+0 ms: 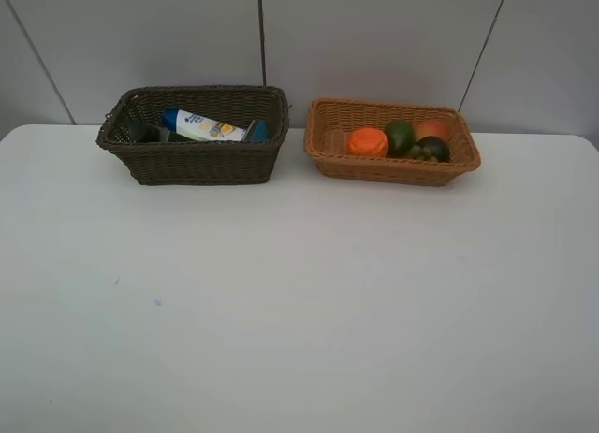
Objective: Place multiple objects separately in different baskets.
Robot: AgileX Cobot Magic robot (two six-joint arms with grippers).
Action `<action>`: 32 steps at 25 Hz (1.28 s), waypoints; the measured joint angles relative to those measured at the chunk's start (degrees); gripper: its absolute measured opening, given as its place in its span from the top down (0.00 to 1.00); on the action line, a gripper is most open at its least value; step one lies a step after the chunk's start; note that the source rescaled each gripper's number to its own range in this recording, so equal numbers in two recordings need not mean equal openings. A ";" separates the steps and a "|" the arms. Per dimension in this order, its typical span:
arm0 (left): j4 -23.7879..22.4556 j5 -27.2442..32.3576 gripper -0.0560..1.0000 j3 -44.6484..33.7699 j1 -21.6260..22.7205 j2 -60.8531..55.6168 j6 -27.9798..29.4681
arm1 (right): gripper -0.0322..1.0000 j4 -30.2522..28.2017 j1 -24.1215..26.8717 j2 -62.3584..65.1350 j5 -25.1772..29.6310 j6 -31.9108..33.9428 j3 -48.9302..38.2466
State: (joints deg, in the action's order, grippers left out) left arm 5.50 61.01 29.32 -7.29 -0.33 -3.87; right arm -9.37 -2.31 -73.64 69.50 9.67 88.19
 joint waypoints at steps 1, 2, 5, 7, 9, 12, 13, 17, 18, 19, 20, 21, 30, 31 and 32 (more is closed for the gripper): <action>0.00 0.00 0.01 0.00 0.00 0.00 0.00 | 0.00 -0.18 0.00 3.26 0.00 0.00 -1.43; 0.00 0.00 0.01 0.00 0.00 0.00 0.00 | 0.00 -0.57 0.00 6.00 0.00 0.00 -3.49; 0.00 0.00 0.01 0.00 0.00 0.00 0.00 | 0.00 -0.84 0.00 16.32 0.16 0.00 -10.86; 0.00 0.00 0.01 0.00 0.00 0.00 0.00 | 0.00 -0.84 0.00 22.90 0.22 0.00 -16.78; 0.00 0.00 0.01 0.00 0.00 0.00 0.00 | 0.00 -0.90 0.00 30.01 0.51 0.00 -22.31; -0.05 0.00 0.01 0.00 0.00 0.00 0.00 | 0.00 -0.90 0.00 40.39 0.41 0.00 -30.78; -0.05 0.00 0.01 0.00 0.00 0.00 0.00 | 0.00 -0.90 0.00 43.31 0.09 0.00 -33.79; -0.05 0.00 0.01 0.00 0.00 0.00 0.00 | 0.00 -0.47 0.00 55.38 -2.29 0.00 -43.84; -0.05 0.00 0.01 0.00 0.00 0.00 0.00 | 0.00 -0.09 0.00 58.07 -2.60 0.00 -45.84; -0.05 0.00 0.01 0.00 0.00 0.00 0.00 | 0.00 0.61 0.00 60.49 -2.67 0.00 -47.30; -0.05 0.00 0.01 0.00 0.00 0.00 0.00 | 0.00 1.17 0.00 62.37 -2.81 -0.06 -48.91; -0.05 0.00 0.01 0.00 0.00 0.00 0.00 | 0.00 1.70 0.00 64.41 -3.02 -0.23 -50.39; -0.05 0.00 0.01 0.00 0.00 0.00 0.00 | 0.00 2.19 0.00 73.73 -3.91 -1.18 -56.90; -0.05 0.00 0.01 0.00 0.00 0.00 0.00 | 0.00 2.19 0.00 73.79 -4.60 -1.28 -57.13; -0.05 0.00 0.01 0.00 0.00 0.00 0.00 | 0.00 2.19 0.00 73.85 -5.24 -1.28 -57.57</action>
State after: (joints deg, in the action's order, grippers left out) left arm 5.44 61.01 29.32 -7.29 -0.33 -3.87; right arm -7.18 -2.31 0.21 64.26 8.39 30.62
